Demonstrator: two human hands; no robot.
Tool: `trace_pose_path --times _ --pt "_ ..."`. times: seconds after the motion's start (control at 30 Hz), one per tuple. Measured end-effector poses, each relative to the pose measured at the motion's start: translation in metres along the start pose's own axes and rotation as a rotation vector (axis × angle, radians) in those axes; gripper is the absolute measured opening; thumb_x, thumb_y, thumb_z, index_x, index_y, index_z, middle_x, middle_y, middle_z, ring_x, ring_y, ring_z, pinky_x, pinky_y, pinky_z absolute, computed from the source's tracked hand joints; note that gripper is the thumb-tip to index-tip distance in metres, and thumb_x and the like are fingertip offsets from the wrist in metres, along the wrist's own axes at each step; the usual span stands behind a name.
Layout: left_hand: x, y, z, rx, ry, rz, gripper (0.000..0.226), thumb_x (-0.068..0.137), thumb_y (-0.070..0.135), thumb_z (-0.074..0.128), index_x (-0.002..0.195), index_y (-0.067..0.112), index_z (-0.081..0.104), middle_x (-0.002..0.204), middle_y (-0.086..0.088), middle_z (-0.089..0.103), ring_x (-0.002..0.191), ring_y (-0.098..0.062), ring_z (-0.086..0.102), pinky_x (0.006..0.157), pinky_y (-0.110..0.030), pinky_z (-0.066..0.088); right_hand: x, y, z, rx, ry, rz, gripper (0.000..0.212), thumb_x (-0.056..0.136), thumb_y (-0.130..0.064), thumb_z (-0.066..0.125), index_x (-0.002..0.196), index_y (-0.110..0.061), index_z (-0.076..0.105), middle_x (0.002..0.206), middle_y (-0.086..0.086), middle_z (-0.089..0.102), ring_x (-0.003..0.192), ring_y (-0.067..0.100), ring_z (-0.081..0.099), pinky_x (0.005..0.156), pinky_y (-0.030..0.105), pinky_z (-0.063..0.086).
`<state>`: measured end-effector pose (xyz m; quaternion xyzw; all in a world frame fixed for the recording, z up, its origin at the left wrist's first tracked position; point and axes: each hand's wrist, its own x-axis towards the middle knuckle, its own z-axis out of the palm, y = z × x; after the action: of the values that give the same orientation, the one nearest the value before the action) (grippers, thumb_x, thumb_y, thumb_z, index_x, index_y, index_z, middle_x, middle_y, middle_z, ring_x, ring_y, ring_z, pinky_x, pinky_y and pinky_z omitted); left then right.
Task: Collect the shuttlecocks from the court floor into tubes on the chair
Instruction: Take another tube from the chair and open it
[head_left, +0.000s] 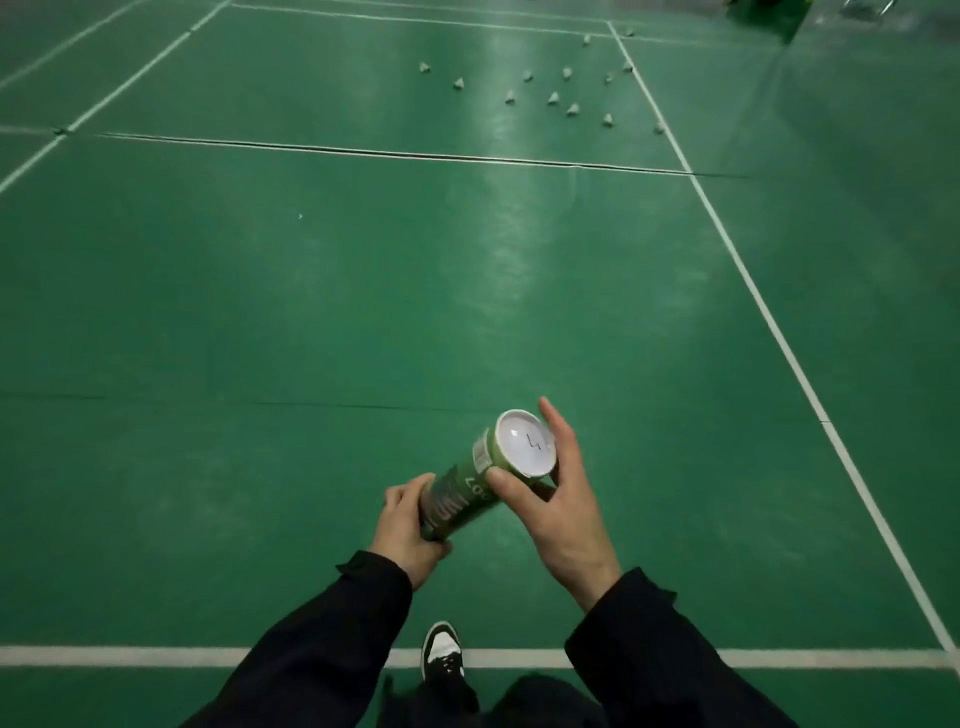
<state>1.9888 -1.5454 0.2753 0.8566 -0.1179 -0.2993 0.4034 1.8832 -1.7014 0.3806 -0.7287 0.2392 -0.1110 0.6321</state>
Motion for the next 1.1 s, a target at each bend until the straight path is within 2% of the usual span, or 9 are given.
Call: trace_pose_path --times 0.2,0.27,0.37,0.47,0.53,0.63,0.77,0.93,1.1 --pt "0.147 0.062 -0.064 0.042 0.042 0.048 0.092 0.075 -0.005 0.079 0.154 0.017 0.037 0.146 -0.011 0.035 0.129 -0.025 0.045 0.121 -0.048 0.036 0.168 -0.041 -0.003 -0.055 0.110 -0.096 0.072 0.076 -0.061 0.076 0.139 -0.038 0.051 0.134 -0.024 0.055 0.126 -0.004 0.054 0.109 0.037 0.050" --pt "0.201 0.080 -0.089 -0.149 0.226 0.002 0.092 0.082 -0.002 0.074 0.159 0.019 0.027 0.157 -0.012 0.027 0.142 -0.031 0.036 0.122 -0.056 0.030 0.231 -0.044 -0.014 0.121 0.251 -0.061 0.061 0.080 -0.053 0.077 0.135 -0.036 0.055 0.134 -0.022 0.055 0.126 0.001 0.056 0.107 0.046 0.052" --pt "0.299 0.088 -0.142 -0.574 0.587 -0.277 0.083 0.096 0.024 0.066 0.163 0.020 0.018 0.169 -0.015 0.015 0.151 -0.038 0.028 0.121 -0.060 0.027 0.331 -0.041 -0.031 0.333 0.421 0.006 0.045 0.090 -0.041 0.069 0.134 -0.036 0.056 0.144 0.005 0.055 0.124 0.024 0.061 0.099 0.054 0.056" --pt "0.387 0.097 -0.194 -0.951 0.554 -0.442 0.062 0.099 0.057 0.054 0.148 0.021 0.046 0.154 -0.018 0.047 0.120 -0.034 0.060 0.099 -0.052 0.051 0.431 -0.039 -0.034 0.412 0.404 0.071 0.038 0.100 -0.026 0.058 0.138 -0.022 0.055 0.127 0.012 0.062 0.099 0.021 0.068 0.086 0.046 0.061" --pt "0.427 0.121 -0.215 -1.132 0.477 -0.374 0.045 0.109 0.049 0.039 0.125 0.015 0.063 0.133 -0.020 0.063 0.093 -0.026 0.065 0.080 -0.041 0.054 0.491 -0.043 -0.029 0.450 0.409 0.129 0.037 0.101 -0.025 0.056 0.138 -0.020 0.054 0.121 0.011 0.062 0.094 0.019 0.066 0.083 0.046 0.061" --pt "0.479 0.155 -0.245 -1.264 0.411 -0.269 0.039 0.111 0.036 0.038 0.123 0.011 0.065 0.126 -0.023 0.065 0.099 -0.027 0.065 0.084 -0.039 0.053 0.572 -0.044 -0.026 0.497 0.510 0.232 0.032 0.101 -0.027 0.054 0.133 -0.021 0.051 0.116 0.010 0.060 0.094 0.021 0.064 0.078 0.048 0.060" --pt "0.539 0.191 -0.284 -1.281 0.304 -0.179 0.030 0.098 0.015 0.058 0.127 0.009 0.062 0.115 -0.019 0.070 0.094 -0.026 0.066 0.073 -0.033 0.061 0.654 -0.035 -0.033 0.599 0.585 0.395 0.021 0.100 -0.030 0.056 0.118 -0.019 0.057 0.127 0.018 0.063 0.105 0.030 0.065 0.079 0.049 0.059" --pt "0.622 0.234 -0.317 -1.247 0.234 -0.133 0.020 0.085 0.008 0.068 0.105 0.008 0.067 0.098 -0.011 0.073 0.076 -0.018 0.068 0.060 -0.024 0.060 0.726 -0.035 -0.026 0.716 0.646 0.491 0.021 0.102 -0.032 0.054 0.117 -0.018 0.059 0.125 0.014 0.064 0.106 0.027 0.066 0.080 0.048 0.057" --pt "0.693 0.288 -0.342 -0.733 0.419 0.126 0.011 0.091 0.008 0.074 0.088 0.018 0.076 0.080 0.007 0.076 0.073 -0.008 0.069 0.064 -0.020 0.057 0.774 -0.034 -0.007 0.838 0.726 0.572 0.041 0.101 -0.033 0.052 0.136 -0.010 0.054 0.132 0.018 0.064 0.110 0.028 0.066 0.081 0.045 0.056"
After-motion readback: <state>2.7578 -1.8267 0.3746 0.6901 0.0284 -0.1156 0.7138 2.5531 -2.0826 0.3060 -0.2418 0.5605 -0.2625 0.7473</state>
